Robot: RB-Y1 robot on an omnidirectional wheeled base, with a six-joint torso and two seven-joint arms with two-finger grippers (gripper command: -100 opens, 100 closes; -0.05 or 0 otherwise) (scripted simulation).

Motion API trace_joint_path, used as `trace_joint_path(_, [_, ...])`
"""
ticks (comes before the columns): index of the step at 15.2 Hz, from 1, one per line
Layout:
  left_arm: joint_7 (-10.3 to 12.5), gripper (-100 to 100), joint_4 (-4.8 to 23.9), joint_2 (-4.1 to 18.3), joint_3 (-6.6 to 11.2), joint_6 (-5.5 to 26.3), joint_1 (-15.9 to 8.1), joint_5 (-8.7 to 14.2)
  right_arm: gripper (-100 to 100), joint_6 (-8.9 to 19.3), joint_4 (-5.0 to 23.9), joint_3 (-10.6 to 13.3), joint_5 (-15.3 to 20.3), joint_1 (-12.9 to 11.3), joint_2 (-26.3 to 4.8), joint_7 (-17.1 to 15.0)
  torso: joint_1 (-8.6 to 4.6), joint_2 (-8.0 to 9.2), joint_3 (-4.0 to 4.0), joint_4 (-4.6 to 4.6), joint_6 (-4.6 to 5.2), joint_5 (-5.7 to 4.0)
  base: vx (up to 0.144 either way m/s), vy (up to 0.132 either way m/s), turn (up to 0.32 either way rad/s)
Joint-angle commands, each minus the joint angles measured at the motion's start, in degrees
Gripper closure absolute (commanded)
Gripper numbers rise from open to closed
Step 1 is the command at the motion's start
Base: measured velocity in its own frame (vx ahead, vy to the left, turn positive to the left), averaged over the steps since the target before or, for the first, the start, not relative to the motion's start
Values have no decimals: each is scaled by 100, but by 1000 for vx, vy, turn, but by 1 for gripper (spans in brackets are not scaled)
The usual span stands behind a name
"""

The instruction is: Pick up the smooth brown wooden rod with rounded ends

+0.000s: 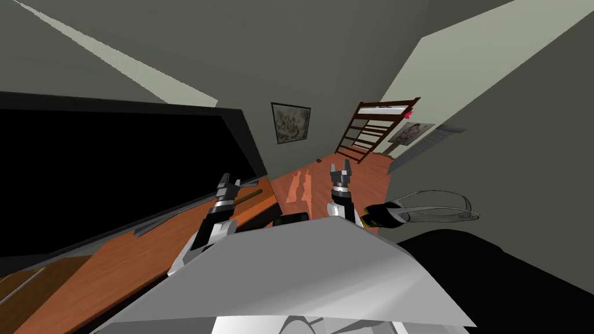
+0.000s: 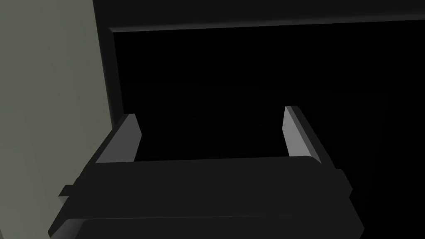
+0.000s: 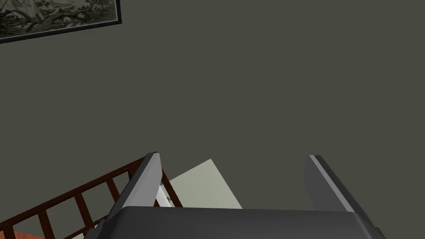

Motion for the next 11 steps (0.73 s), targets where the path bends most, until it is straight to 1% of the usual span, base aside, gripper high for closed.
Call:
trace_joint_path(1, [-14,-100,49,40,52,170,-27,36,0,0,0,0,0,0,0,0,0,0,0,0,0,0,-10,6,-71])
trace_joint_path(2, [-28,-100,275,152,173,359,-56,129,0,0,0,0,0,1,0,0,-1,-2,-1,0,-2,-1,-10,2,-90])
trace_joint_path(3, [-28,-100,275,152,173,396,-56,129,0,0,0,0,0,0,0,0,0,-3,-2,0,-1,-1,-14,1,-139])
trace_joint_path(4, [-42,-100,488,258,299,578,-86,227,0,0,0,0,0,0,0,0,-2,-2,-1,-1,-1,-1,-23,5,-242])
trace_joint_path(5, [-42,-100,511,258,299,632,-86,227,0,0,0,0,0,0,0,0,-1,0,0,0,2,0,-22,9,-190])
trace_joint_path(6, [-57,-100,662,358,430,807,-117,328,0,0,0,0,0,0,0,0,0,0,0,0,0,0,-18,2,-209])
trace_joint_path(7, [-57,-100,751,358,430,876,-117,328,0,0,0,0,0,0,0,0,0,0,0,0,1,-1,-16,7,-166])
trace_joint_path(8, [-73,-100,911,452,565,1045,-149,432,0,0,0,0,0,0,0,0,1,-1,-1,0,0,0,-19,10,-190])
trace_joint_path(9, [-73,-100,1009,452,565,1128,-149,432,0,0,0,0,0,0,0,0,1,-1,0,0,0,0,-15,5,-186])
trace_joint_path(10, [-73,-100,1009,452,565,1128,-149,432,0,0,0,0,0,0,0,0,1,0,0,0,-2,0,-7,4,-84])
trace_joint_path(11, [-89,-100,1166,541,704,1350,-182,540,0,0,0,0,0,1,0,0,-1,-2,-1,0,-2,0,-12,2,-176])
